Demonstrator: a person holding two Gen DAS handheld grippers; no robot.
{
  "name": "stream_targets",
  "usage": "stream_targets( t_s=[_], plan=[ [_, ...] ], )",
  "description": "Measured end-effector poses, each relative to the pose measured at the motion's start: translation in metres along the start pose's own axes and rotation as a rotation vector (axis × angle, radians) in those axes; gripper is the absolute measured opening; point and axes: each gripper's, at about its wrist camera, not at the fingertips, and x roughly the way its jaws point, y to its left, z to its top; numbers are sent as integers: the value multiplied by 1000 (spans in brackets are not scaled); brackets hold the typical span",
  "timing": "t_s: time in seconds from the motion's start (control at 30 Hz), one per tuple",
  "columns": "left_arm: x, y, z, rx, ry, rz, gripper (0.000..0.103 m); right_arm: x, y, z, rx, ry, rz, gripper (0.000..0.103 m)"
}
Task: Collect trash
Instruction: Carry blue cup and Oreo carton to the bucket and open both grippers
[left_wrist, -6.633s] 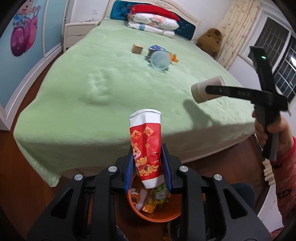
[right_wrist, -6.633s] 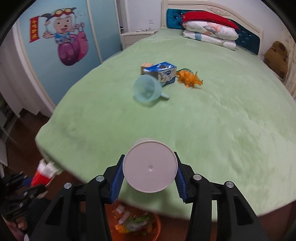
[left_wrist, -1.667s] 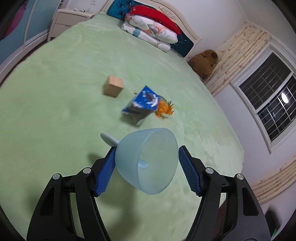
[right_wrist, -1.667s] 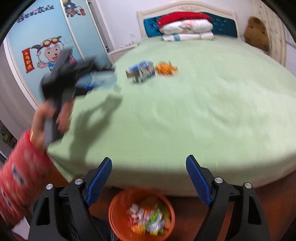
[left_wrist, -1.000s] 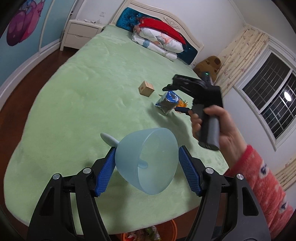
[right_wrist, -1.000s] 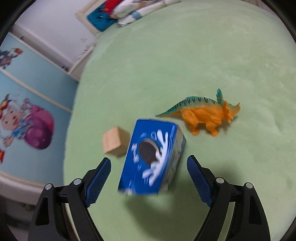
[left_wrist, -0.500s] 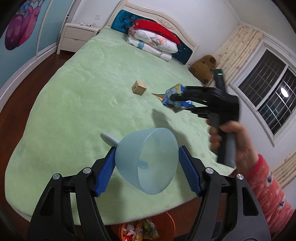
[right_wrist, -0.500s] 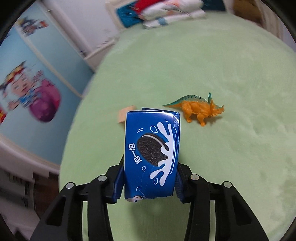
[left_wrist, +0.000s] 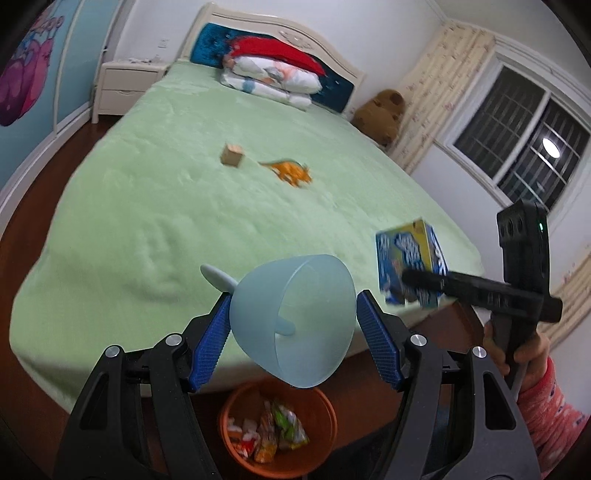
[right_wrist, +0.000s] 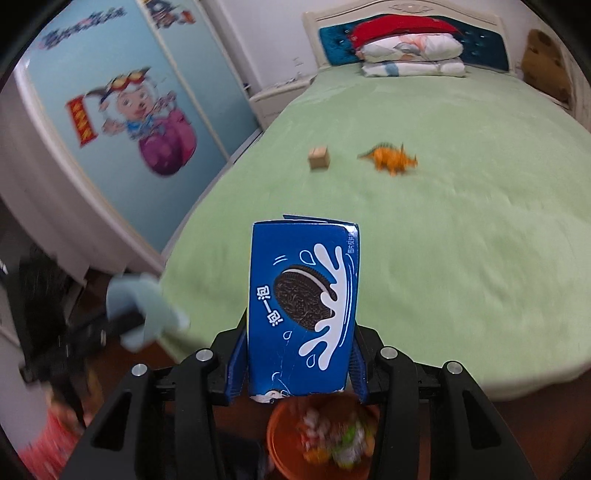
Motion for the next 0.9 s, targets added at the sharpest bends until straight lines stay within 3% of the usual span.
stream_targets(
  t_s=[0.2,0.33,0.67,0.9],
  plan=[
    [11,-16,-46,15,108,-35,66,-1,-6,-85,-10,99,-2,44],
    [30,-15,-77,-9,192,-32,67,16,-13,-120,29,163,-1,44],
    [104,4,-160,-103,429,32,67,79,-34,-184,124,347,-30,45],
    [146,20,-186,-174,522,82,67,116,-39,-210,122,435,-88,45]
  ],
)
